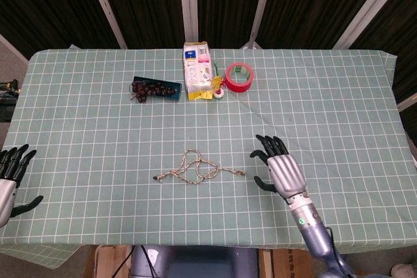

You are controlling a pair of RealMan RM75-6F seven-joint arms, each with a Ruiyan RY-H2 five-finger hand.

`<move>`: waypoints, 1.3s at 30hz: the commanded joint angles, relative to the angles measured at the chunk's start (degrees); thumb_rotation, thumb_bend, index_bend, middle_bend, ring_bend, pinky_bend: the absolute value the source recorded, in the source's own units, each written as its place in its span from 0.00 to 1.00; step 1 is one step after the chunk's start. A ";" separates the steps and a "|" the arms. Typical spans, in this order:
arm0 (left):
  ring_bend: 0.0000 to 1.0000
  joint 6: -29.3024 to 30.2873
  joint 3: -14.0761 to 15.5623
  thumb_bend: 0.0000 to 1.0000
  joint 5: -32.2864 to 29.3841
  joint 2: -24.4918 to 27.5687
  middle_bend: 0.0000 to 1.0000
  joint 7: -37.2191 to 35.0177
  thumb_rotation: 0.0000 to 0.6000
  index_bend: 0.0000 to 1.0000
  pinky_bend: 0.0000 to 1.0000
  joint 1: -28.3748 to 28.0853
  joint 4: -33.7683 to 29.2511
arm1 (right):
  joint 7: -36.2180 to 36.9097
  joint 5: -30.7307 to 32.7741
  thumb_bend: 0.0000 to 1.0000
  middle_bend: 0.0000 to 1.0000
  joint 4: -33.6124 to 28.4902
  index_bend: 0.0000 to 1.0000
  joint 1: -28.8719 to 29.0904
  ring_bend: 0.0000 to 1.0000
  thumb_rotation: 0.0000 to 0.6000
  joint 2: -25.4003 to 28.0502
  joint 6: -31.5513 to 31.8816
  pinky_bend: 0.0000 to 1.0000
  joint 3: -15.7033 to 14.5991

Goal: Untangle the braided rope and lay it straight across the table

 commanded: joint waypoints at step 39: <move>0.00 -2.39 -0.17 0.04 -0.96 -0.65 0.00 -1.38 1.00 0.03 0.00 -1.43 0.24 | -2.93 10.08 0.34 0.13 21.75 0.54 7.63 0.00 1.00 -21.05 -1.71 0.00 1.85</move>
